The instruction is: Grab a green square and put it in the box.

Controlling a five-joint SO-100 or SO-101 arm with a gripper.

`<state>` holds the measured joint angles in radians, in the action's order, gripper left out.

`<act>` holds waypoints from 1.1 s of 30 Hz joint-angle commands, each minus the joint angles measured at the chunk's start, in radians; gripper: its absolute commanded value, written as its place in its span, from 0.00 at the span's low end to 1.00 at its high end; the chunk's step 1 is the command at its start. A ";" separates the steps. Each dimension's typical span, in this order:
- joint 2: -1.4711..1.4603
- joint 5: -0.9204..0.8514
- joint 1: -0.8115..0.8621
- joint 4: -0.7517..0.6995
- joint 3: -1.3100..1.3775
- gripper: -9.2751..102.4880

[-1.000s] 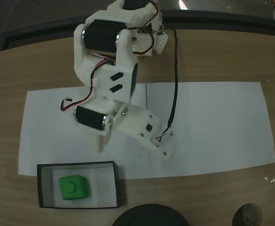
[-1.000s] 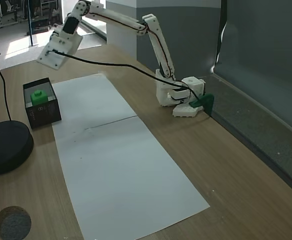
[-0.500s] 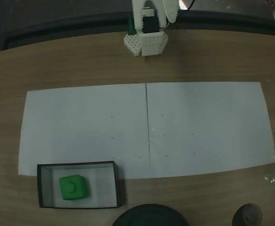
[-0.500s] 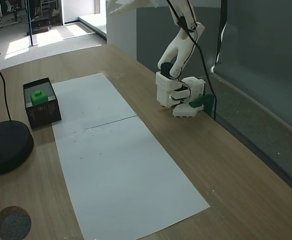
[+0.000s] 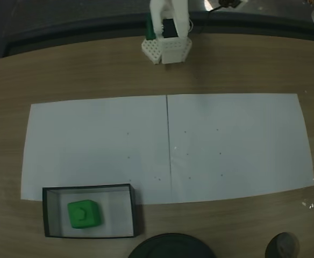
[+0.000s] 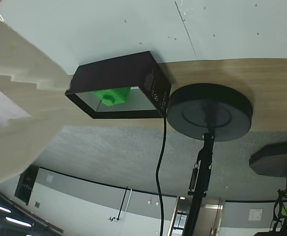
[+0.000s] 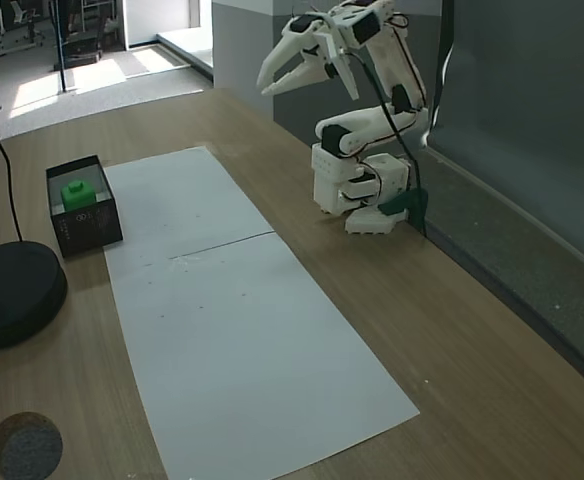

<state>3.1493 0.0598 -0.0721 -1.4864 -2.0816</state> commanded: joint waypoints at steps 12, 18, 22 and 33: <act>0.328 -0.245 0.003 0.419 -0.518 0.10; 0.327 -0.245 0.003 0.609 -0.764 0.10; 0.327 -0.204 0.003 0.664 -0.959 0.09; 0.327 0.028 -0.002 0.486 -1.000 0.09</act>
<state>3.4545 0.0798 -0.0736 -0.9526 -3.1094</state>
